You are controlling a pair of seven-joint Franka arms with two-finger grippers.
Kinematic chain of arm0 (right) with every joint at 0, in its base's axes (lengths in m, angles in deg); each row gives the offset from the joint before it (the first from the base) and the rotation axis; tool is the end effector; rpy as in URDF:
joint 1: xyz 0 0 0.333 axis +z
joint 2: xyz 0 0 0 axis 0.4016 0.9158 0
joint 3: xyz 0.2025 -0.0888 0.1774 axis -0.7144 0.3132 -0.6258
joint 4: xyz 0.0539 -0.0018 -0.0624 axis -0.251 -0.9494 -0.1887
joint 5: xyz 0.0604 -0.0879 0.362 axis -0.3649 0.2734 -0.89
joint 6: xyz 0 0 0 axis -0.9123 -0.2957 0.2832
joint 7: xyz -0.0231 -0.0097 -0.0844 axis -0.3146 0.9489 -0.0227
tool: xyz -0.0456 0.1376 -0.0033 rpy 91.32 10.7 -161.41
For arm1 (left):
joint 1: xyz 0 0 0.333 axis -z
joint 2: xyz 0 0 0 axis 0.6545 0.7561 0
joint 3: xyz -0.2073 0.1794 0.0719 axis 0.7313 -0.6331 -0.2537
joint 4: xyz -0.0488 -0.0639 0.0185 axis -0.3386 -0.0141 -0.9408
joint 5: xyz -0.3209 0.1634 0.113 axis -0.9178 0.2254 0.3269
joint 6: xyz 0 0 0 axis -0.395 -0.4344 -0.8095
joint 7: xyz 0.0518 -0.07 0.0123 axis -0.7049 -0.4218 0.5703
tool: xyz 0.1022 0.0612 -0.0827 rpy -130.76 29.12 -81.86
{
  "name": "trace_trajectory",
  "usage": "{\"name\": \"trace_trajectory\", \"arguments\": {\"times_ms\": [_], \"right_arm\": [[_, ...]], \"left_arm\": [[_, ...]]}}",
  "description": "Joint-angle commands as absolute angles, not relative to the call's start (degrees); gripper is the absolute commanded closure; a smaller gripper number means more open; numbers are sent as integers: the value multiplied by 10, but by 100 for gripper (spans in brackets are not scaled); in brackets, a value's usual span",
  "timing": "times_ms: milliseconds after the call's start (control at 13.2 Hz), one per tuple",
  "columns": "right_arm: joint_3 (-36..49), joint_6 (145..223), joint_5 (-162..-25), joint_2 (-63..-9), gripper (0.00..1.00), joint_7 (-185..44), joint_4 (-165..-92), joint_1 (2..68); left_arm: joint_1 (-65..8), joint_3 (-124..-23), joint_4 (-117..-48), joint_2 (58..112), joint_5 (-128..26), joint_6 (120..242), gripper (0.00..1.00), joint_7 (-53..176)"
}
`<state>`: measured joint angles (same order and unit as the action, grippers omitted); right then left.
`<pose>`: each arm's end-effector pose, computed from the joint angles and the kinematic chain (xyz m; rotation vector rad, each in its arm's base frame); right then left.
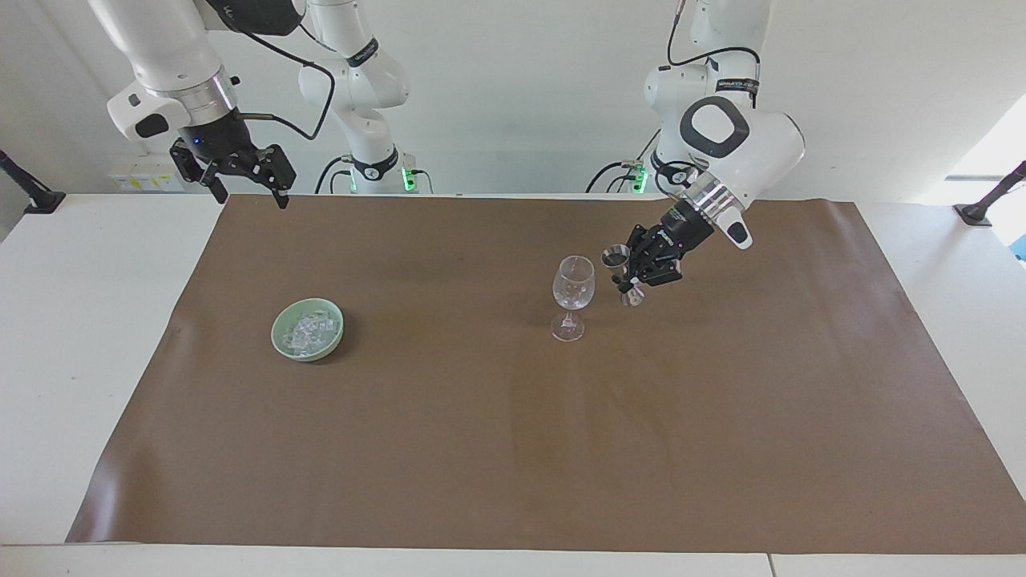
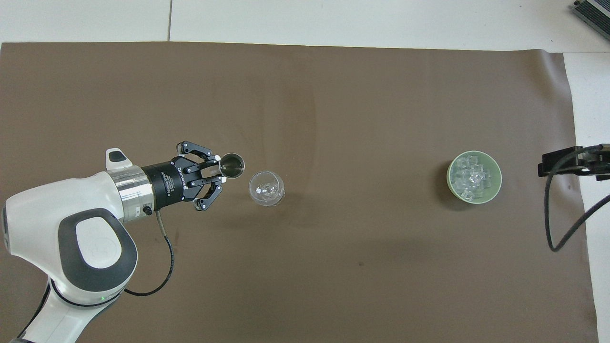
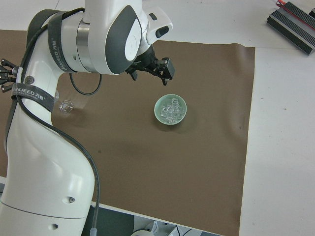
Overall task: Pour wine and add ice with both arms
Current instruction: 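Bring the held jigger over the rim of the clear glass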
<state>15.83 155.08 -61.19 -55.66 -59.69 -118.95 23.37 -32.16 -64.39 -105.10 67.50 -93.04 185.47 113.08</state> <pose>0.5128 -0.0239 0.5638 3.1114 -0.1446 -0.0221 0.4922 -0.2054 0.3894 1.5584 1.7153 -0.4250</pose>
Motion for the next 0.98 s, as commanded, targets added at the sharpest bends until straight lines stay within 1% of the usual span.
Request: {"name": "trace_trajectory", "arguments": {"times_ms": [0, 906], "right_arm": [[157, 1545, -619, -561, 0, -589, -1192, 232], [157, 1545, -619, -561, 0, -589, -1192, 232]], "left_arm": [[-308, -641, -1054, 668, -912, 1880, 100, 1138], [-283, -634, -1055, 668, -884, 1936, 100, 1096]]}}
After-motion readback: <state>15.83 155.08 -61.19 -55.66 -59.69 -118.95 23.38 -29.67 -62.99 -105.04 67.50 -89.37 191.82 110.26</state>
